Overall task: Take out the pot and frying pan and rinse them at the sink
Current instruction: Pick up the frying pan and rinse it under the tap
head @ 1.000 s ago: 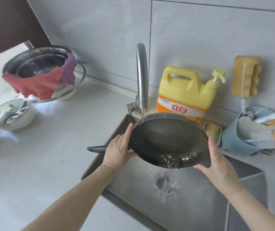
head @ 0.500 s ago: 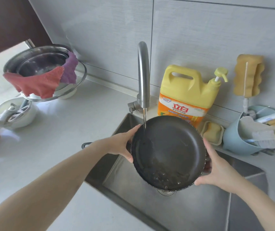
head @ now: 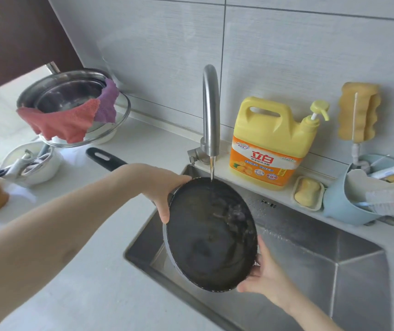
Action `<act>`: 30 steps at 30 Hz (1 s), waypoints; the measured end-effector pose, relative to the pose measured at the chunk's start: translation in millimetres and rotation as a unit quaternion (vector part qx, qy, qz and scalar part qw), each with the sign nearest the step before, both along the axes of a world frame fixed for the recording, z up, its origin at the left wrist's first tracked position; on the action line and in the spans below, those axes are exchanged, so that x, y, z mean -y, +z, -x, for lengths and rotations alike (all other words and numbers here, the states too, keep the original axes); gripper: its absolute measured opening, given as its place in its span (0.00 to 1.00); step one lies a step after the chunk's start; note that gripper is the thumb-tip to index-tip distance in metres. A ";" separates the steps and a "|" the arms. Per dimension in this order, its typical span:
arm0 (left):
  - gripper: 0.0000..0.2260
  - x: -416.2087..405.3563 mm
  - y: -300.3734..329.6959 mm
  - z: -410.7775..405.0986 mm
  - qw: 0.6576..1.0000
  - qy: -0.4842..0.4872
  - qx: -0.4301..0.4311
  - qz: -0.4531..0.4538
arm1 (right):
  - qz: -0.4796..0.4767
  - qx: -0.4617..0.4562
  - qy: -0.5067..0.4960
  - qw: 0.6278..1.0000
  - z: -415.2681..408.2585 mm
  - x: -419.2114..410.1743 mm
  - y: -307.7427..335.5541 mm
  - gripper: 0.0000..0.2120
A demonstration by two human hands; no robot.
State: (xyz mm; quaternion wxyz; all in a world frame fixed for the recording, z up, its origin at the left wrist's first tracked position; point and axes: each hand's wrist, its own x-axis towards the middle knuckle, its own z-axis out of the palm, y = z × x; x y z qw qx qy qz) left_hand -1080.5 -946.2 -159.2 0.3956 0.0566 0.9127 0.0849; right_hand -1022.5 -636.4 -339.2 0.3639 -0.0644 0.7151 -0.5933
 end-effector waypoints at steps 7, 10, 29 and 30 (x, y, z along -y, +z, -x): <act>0.52 5.4 -31.4 -21.8 0.978 0.028 -0.208 -0.003 | -0.094 -0.161 -0.058 0.981 33.2 -9.0 34.0 0.71; 0.54 10.6 -61.5 -26.9 0.962 0.137 -0.197 -0.132 | -0.160 -0.236 0.010 0.958 60.1 -24.7 84.8 0.71; 0.48 34.5 -27.3 -19.4 0.992 0.094 0.004 -0.080 | -0.081 -0.083 0.052 0.992 22.3 -9.7 45.1 0.62; 0.50 32.8 -27.7 -19.5 0.994 0.088 -0.020 -0.064 | -0.081 -0.082 0.034 0.993 21.7 -6.8 38.8 0.63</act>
